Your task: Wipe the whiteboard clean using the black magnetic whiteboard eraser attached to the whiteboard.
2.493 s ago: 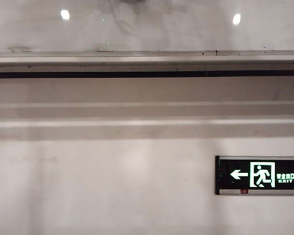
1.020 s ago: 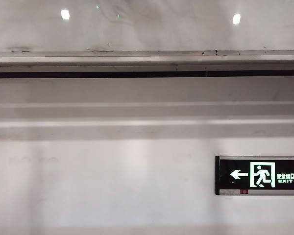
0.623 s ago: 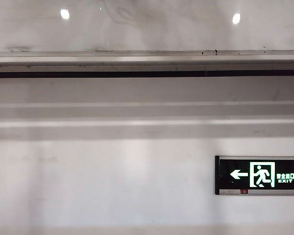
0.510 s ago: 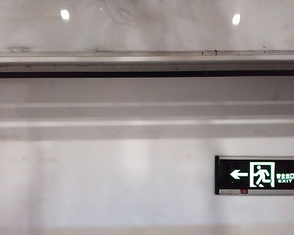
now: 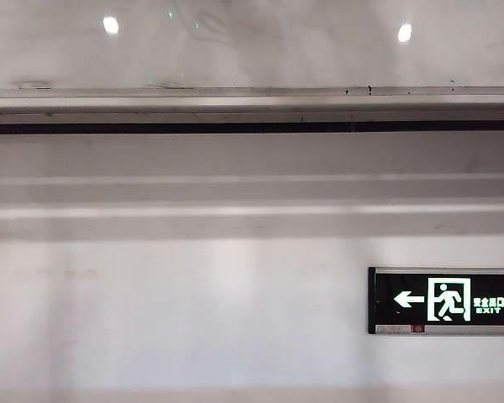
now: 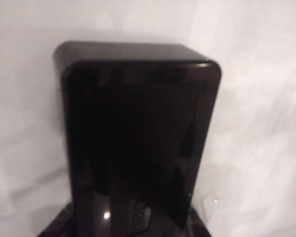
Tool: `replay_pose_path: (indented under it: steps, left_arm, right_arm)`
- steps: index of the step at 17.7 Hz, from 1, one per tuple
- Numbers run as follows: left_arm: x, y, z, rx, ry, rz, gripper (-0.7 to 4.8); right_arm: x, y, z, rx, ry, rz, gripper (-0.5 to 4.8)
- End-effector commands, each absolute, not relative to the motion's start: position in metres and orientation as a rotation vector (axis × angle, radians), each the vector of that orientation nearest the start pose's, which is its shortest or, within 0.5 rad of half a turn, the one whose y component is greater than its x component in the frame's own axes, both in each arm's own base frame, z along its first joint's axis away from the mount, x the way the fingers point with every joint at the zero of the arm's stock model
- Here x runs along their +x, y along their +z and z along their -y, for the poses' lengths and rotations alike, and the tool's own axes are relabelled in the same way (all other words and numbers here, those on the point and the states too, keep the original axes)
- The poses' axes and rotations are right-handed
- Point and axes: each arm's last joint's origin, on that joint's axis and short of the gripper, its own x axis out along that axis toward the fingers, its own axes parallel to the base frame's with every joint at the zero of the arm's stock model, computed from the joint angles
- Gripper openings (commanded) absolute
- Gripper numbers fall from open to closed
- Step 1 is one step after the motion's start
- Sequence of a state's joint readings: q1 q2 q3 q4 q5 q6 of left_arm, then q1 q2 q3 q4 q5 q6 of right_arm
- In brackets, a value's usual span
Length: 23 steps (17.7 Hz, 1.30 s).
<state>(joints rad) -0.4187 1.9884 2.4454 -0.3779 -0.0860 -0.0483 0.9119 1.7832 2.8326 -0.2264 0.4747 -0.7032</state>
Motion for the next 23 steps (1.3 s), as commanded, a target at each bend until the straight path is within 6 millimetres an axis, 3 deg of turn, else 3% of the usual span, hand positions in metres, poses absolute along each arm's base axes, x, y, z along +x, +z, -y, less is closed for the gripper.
replay_pose_path:
  steps: [1,4,9,13,18,23]
  left_arm:
    - [0.375,0.533,0.148,-0.102,-0.245,0.135,1.1]
    - [0.375,0.532,0.15,-0.097,-0.273,0.12,1.1]
    - [0.375,0.517,0.185,-0.051,-0.413,0.072,1.1]
    - [0.377,0.513,0.194,-0.068,-0.55,0.074,1.1]
    - [0.378,0.52,0.193,-0.143,-0.599,0.136,1.1]
    - [0.388,0.522,0.172,-0.235,-0.561,0.13,1.1]
  right_arm:
    - [0.135,0.675,-0.154,-0.12,0.162,0.748,-0.05]
    - [0.135,0.675,-0.154,-0.12,0.162,0.748,-0.05]
    - [0.135,0.675,-0.154,-0.121,0.16,0.743,-0.05]
    - [0.135,0.674,-0.154,-0.124,0.162,0.739,-0.05]
    - [0.136,0.673,-0.155,-0.133,0.167,0.731,-0.05]
    - [0.136,0.673,-0.155,-0.133,0.167,0.73,-0.05]
